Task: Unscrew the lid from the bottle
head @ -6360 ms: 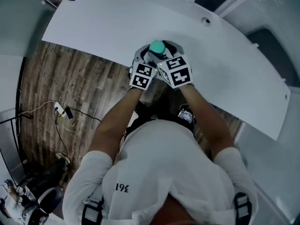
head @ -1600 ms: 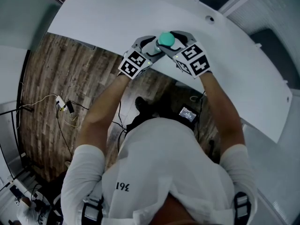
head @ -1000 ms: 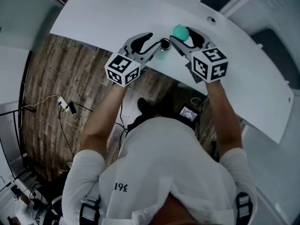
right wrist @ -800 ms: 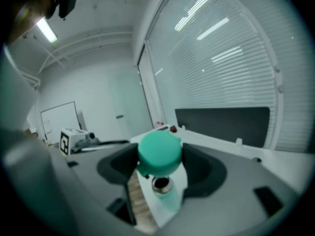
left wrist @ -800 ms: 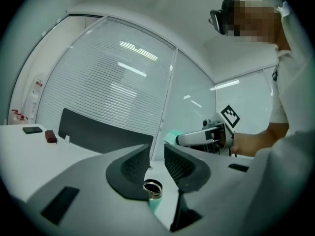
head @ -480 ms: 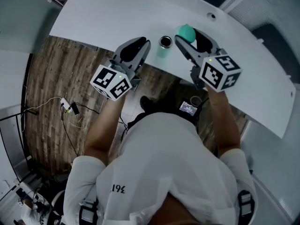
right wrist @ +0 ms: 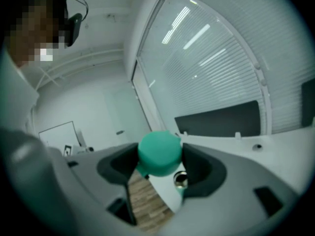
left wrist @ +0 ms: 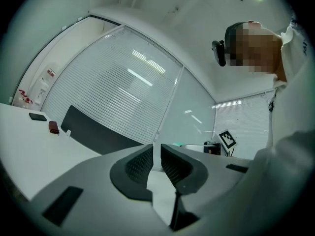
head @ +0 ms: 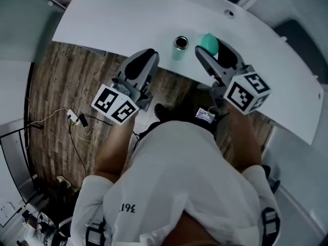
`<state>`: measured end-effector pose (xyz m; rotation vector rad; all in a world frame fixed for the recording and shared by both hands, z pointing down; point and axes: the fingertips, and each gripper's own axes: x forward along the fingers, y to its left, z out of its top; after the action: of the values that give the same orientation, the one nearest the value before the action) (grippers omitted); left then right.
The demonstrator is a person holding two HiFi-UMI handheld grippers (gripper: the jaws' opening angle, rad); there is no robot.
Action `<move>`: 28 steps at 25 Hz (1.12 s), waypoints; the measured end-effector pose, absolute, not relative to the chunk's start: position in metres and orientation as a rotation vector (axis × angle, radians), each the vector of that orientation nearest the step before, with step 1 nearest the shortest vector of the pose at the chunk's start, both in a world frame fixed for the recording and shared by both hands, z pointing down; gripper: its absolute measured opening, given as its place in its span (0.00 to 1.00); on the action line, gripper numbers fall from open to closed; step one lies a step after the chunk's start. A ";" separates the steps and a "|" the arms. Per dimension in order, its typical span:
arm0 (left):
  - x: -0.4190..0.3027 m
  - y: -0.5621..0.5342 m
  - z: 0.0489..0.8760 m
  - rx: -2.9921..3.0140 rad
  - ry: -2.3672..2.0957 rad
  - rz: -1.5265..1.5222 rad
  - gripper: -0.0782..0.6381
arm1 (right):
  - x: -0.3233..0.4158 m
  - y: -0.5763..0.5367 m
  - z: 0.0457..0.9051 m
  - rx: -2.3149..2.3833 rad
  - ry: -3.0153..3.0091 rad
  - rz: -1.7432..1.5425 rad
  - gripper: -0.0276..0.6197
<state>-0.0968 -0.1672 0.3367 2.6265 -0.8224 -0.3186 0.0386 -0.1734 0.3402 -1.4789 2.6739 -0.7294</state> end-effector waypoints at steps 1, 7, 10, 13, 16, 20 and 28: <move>-0.099 -0.163 0.337 2.618 -0.820 -0.324 0.20 | 0.039 -0.169 0.341 -1.478 2.666 -0.736 0.50; -0.116 -0.144 0.341 2.583 -0.786 -0.335 0.20 | 0.033 -0.144 0.342 -1.476 2.618 -0.778 0.50; -0.121 -0.135 0.340 2.575 -0.765 -0.341 0.20 | 0.031 -0.133 0.343 -1.478 2.593 -0.800 0.50; -0.123 -0.119 0.339 2.573 -0.730 -0.342 0.20 | 0.030 -0.120 0.346 -1.487 2.564 -0.822 0.50; -0.126 -0.101 0.343 2.558 -0.696 -0.336 0.20 | 0.029 -0.106 0.351 -1.508 2.542 -0.840 0.50; -0.124 -0.084 0.353 2.542 -0.665 -0.304 0.20 | 0.031 -0.093 0.356 -1.522 2.518 -0.852 0.50; -0.113 -0.056 0.352 2.529 -0.723 -0.305 0.20 | 0.036 -0.078 0.352 -1.439 2.572 -0.835 0.50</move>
<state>-0.1133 -0.0558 0.3525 2.5291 -0.7230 -0.3054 0.0361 -0.0778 0.3524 -1.4393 2.5720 -0.8349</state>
